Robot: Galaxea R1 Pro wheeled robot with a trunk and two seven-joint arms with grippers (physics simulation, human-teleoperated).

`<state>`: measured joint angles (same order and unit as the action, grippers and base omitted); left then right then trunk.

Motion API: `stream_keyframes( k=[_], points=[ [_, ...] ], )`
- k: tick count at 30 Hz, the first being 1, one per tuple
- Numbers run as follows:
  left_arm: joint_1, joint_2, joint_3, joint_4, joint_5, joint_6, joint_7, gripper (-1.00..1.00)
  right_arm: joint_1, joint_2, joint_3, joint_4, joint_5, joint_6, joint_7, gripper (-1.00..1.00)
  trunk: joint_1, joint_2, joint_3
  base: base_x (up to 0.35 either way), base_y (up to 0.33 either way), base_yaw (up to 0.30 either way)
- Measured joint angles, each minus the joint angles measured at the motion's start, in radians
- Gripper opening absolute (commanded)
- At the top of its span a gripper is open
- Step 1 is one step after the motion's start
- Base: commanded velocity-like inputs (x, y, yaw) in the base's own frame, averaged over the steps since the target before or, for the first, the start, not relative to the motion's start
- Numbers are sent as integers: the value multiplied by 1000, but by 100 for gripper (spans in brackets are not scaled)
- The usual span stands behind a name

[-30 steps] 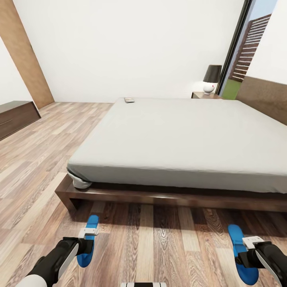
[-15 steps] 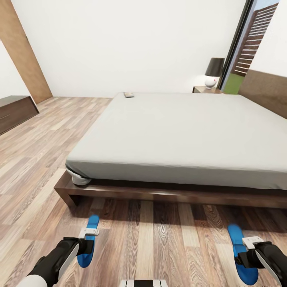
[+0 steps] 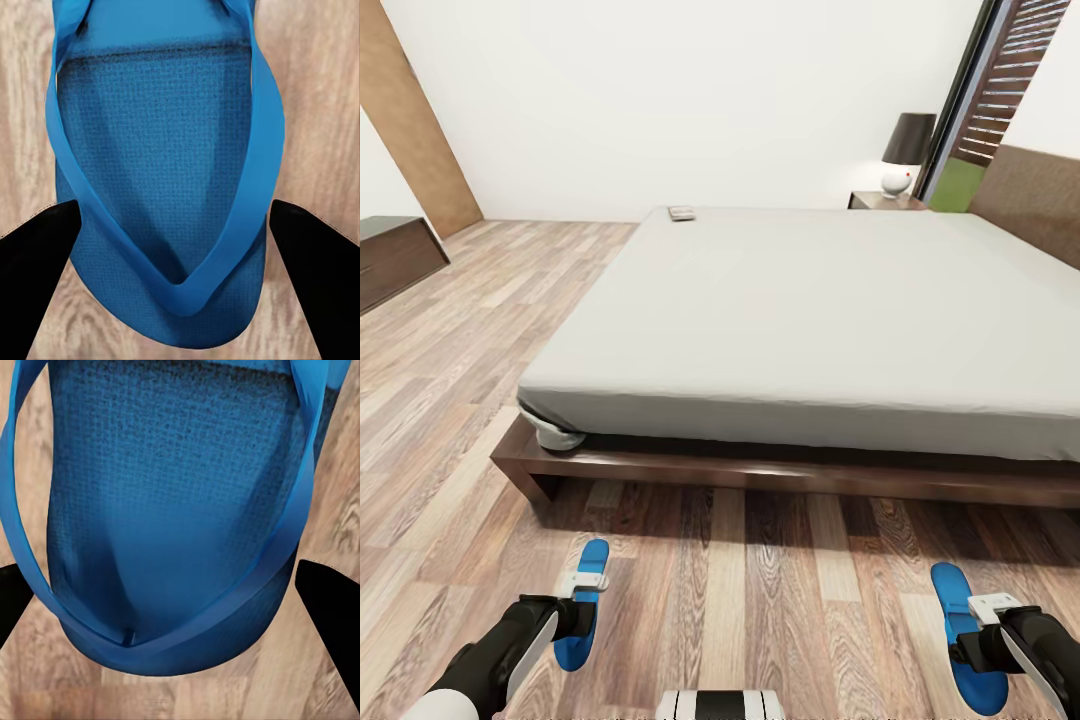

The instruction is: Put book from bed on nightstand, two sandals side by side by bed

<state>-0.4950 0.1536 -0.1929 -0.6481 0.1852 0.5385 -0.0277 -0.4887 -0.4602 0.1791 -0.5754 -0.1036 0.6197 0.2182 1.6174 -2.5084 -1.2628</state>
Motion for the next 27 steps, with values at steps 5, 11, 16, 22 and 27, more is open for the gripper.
stream_keyframes(
  k=[5, 11, 16, 22, 27],
  points=[
    [0, 0, 0, -1, 0, -4, 1, -100, 0, 0, 0, 0, 0, 0, 0, -100, 2, -1, -19, 0, 0, 0],
    [0, 0, 1, -1, 0, -6, 1, -100, 0, 1, 0, -1, 0, 0, 0, -100, 5, -3, -43, 0, 0, 0],
    [0, 0, 1, -1, 0, -7, 1, -100, 0, 0, 1, 0, 0, 0, 0, -100, 7, -4, -62, 0, 0, 0],
    [0, 0, 3, -1, 1, -11, -2, -100, 0, 1, 1, 0, 0, 0, 0, -100, 8, -4, -66, 0, 0, 0],
    [0, 0, 5, 0, 1, -27, -2, -100, 0, 1, 2, 0, 0, -1, 0, -100, 8, -4, -66, 0, 160, 0]
  ],
)
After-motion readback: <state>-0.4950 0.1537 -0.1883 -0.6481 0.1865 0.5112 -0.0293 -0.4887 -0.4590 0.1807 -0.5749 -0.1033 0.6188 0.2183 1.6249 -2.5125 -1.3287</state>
